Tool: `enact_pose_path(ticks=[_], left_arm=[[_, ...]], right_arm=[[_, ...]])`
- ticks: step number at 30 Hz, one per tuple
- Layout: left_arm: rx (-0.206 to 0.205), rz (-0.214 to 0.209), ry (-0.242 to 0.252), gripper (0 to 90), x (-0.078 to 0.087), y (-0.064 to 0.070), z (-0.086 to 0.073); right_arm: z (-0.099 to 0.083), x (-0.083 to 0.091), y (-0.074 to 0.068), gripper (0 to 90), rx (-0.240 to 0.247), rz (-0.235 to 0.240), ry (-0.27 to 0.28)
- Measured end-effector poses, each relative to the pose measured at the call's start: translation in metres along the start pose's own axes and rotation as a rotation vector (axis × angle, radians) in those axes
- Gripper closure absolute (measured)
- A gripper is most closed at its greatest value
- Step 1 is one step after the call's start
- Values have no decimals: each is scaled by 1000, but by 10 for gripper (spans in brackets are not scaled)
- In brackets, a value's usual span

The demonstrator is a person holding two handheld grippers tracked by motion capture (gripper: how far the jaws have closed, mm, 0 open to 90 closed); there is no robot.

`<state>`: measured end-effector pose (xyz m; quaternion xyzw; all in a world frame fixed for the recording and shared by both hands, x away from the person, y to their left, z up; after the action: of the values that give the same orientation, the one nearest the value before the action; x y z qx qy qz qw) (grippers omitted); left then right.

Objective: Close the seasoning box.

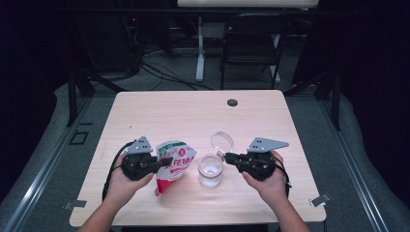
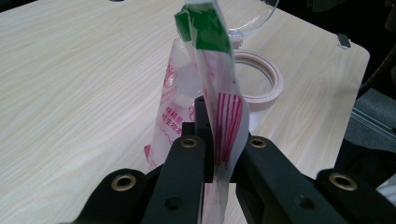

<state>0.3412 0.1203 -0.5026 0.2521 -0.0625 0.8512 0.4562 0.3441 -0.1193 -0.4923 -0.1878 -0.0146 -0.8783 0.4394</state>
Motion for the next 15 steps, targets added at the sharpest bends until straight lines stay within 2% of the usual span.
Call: enact_pose_path(ticks=[3, 6, 15], left_arm=[[16, -1, 7, 900, 0, 2, -5], [19, -1, 13, 900, 0, 4, -7], [23, 19, 26, 900, 1, 9, -16]], right_arm=[[9, -9, -5, 839, 8, 30, 2], [13, -14, -8, 834, 5, 48, 6], [31, -38, -20, 828, 42, 107, -2]])
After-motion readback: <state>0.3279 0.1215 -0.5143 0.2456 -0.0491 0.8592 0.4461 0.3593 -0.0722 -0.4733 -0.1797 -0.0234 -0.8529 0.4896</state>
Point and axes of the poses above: each handheld gripper's, and its own axes: x roughly backward along the jaws, z roughly out of its top, y roughly to its right, the point moved 8 cm from there along -x, roughly forward along the jaws, and after that the axes turned 7 degrees about y, right-handed, at the moved point
